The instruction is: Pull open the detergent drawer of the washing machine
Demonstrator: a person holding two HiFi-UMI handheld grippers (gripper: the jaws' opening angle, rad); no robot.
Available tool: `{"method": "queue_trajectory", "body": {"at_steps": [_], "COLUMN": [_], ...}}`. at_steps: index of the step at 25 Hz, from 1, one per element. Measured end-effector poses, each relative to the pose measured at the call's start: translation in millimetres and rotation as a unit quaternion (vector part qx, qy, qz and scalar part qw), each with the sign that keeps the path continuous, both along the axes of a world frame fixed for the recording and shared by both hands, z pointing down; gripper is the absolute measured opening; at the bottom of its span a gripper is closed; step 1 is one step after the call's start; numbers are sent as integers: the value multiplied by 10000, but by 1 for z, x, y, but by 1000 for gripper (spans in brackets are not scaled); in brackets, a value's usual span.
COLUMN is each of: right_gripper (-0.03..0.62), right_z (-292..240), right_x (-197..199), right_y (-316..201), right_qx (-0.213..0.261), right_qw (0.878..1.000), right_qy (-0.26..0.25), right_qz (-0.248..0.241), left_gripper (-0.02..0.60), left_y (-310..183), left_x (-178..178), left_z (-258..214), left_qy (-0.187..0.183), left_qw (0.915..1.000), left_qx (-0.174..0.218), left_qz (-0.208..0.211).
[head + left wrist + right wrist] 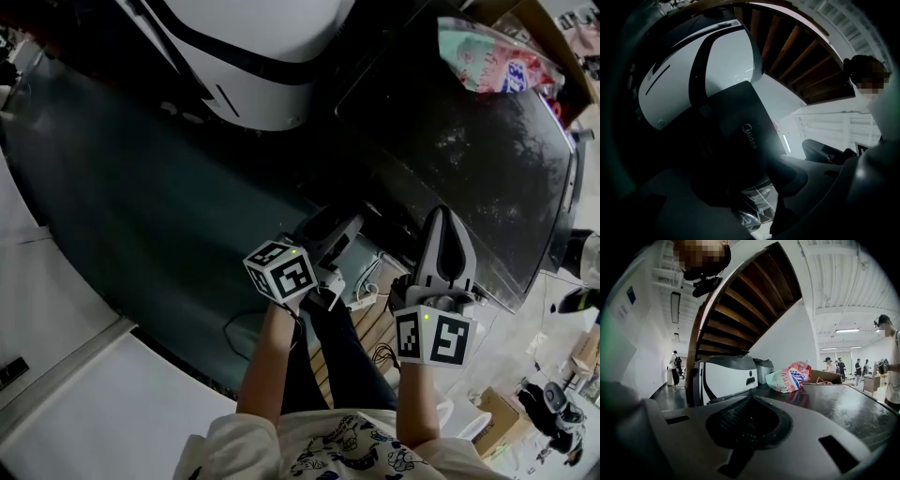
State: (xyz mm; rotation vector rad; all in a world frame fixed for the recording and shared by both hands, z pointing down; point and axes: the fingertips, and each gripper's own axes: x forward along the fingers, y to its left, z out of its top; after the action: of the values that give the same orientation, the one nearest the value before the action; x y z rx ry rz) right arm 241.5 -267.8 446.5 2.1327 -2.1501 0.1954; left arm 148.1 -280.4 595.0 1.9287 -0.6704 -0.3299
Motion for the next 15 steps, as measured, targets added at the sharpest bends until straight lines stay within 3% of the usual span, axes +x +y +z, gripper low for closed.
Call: {"method": "queue_trajectory", "body": {"at_steps": [9, 15], "right_gripper": [11, 11], "right_z": [5, 8], "right_x": [3, 3], "right_y": [-3, -4], "right_qx": [66, 52], "right_qw": [9999, 9998], "right_qy": [-130, -205], "right_qz": [55, 72], "left_gripper": [230, 230], "left_y": [-7, -9], "left_x": [12, 16], "left_z": [11, 10], "left_qy": [958, 1338], "left_qw": [9953, 9909], "left_qx": [-128, 3], "left_qz": [80, 141]}}
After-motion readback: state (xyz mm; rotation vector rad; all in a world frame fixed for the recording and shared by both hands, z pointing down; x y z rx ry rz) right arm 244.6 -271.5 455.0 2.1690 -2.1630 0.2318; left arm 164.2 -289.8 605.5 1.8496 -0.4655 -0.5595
